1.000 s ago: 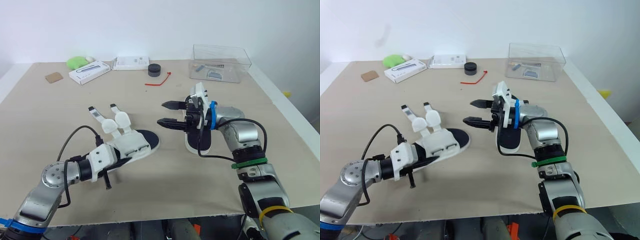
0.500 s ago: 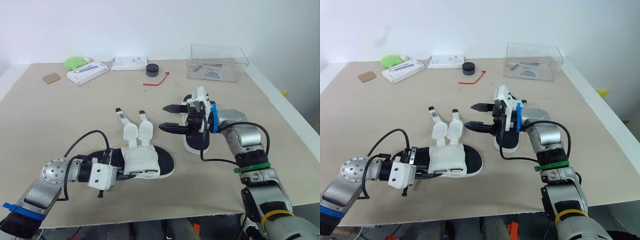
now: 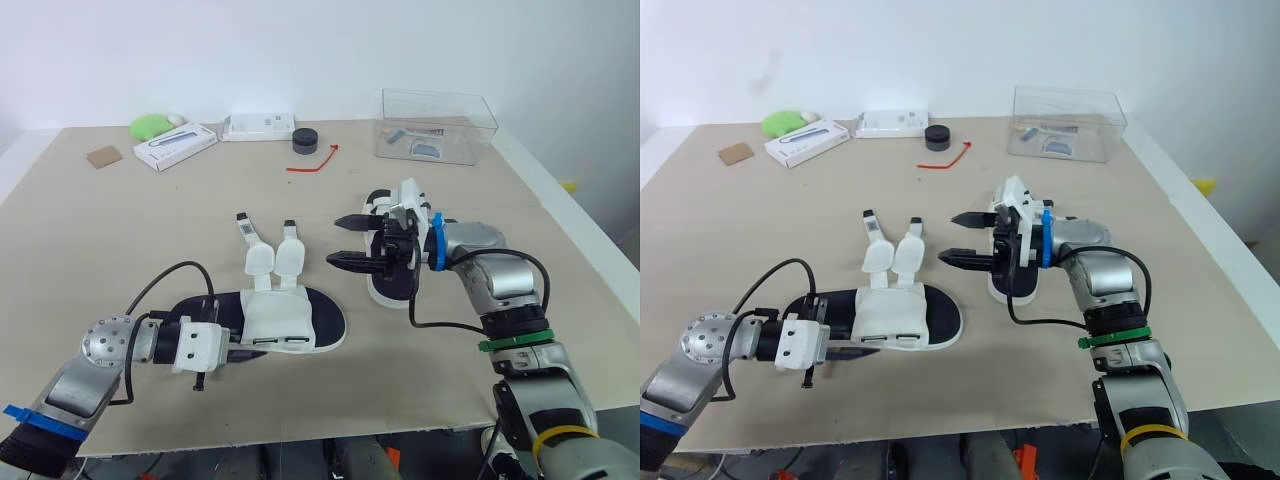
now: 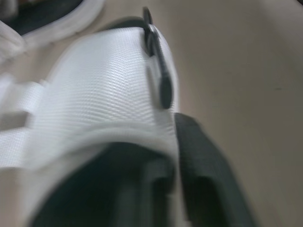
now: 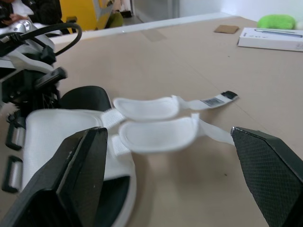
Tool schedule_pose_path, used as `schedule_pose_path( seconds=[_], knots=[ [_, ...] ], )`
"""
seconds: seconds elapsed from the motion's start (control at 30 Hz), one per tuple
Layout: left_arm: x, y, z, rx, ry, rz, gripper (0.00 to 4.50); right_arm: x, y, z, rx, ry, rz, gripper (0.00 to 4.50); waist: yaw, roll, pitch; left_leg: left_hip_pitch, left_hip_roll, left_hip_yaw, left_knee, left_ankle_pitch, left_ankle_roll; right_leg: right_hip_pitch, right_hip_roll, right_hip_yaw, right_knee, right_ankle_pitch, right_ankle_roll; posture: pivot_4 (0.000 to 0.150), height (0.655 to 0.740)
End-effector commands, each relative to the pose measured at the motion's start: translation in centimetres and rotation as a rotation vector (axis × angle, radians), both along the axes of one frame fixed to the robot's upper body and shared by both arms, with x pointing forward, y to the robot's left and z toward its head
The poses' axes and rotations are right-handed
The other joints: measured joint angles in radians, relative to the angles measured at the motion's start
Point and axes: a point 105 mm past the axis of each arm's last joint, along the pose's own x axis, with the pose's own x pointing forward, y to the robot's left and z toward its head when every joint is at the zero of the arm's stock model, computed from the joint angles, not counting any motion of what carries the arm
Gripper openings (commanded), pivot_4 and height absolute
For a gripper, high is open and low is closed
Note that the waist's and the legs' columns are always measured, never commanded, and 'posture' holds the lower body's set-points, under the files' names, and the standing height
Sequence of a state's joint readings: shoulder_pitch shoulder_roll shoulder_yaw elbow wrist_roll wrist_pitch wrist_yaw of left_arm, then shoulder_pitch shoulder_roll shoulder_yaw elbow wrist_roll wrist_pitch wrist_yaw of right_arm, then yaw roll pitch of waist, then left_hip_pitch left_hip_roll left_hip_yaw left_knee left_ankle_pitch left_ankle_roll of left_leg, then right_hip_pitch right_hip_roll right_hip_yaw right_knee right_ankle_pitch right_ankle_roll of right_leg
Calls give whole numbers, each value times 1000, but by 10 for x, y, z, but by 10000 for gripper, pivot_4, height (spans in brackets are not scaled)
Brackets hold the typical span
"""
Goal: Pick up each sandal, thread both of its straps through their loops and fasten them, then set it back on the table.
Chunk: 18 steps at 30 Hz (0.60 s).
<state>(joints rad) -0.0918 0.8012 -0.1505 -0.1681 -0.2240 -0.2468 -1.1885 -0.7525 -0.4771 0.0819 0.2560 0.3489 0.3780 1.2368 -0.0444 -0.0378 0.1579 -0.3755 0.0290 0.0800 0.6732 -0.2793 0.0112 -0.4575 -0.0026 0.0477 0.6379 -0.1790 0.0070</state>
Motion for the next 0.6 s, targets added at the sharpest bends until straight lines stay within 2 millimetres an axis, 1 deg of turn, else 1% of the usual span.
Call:
schedule_pose_path(
  seconds=[0.03, 0.07, 0.1, 0.17, 0.2, 0.23, 0.27, 0.37, 0.5, 0.6],
  knots=[
    [-1, 5, 0, 25, 37, 31, 22540, -9, -5, 4, -46, -59, 48, 33276, 0, 0, 0, 0, 0, 0, 0, 0, 0, 0, 0, 0, 0, 0, 0, 1500, 7400],
    [1, 6, 1, 28, 34, 40, 27647, -13, -6, 1, -68, -63, 68, 27927, 0, 0, 0, 0, 0, 0, 0, 0, 0, 0, 0, 0, 0, 0, 0, 1500, 7400],
    [2, 8, 3, 31, 29, 49, 31628, -17, -7, -2, -90, -61, 92, 23573, 1, 0, 0, 0, 0, 0, 0, 0, 0, 0, 0, 0, 0, 0, 0, 1500, 7400],
    [3, 11, 7, 30, 40, 62, 40941, -27, -8, -9, -136, -51, 139, 14158, 1, 0, 0, 0, 0, 0, 0, 0, 0, 0, 1, 0, 0, 0, 0, 1500, 7400],
    [2, 12, 9, 30, 52, 65, 45000, -32, -7, -14, -162, -47, 164, 8780, 1, 0, 0, 0, 0, 0, 0, 0, 0, 0, 1, 0, 0, 0, 0, 1500, 7400],
    [0, 13, 12, 24, 77, 73, 45000, -37, -5, -18, -175, -36, 182, 4010, 0, 0, 0, 0, 1, 0, 0, 0, 0, 0, 1, 0, 0, -1, 1, 1500, 7400],
    [-1, 14, 15, 16, 112, 83, 45000, -41, -2, -21, -181, -28, 193, 924, -2, 0, 0, 0, 1, 0, 0, 0, 0, 0, 1, 0, 0, -2, 3, 1500, 7400],
    [-8, 12, 24, -9, 176, 103, 45000, -47, 8, -29, -181, -19, 188, 924, -3, 0, 0, 0, 2, 0, 0, 0, 0, -1, 2, 1, 0, -3, 4, 1500, 7400],
    [-16, 8, 38, -70, 274, 136, 45000, -42, 17, -40, -199, -16, 131, 924, -1, 0, 0, 0, 2, 0, 0, 0, 0, -1, 2, 0, 3, -5, 5, 1500, 7400],
    [-19, 11, 44, -100, 341, 172, 45000, -46, 25, -46, -201, 8, 138, 924, -1, 0, 0, 1, 1, 0, 1, 0, 0, -1, 2, 1, 4, -5, 5, 1500, 7400]
  ],
)
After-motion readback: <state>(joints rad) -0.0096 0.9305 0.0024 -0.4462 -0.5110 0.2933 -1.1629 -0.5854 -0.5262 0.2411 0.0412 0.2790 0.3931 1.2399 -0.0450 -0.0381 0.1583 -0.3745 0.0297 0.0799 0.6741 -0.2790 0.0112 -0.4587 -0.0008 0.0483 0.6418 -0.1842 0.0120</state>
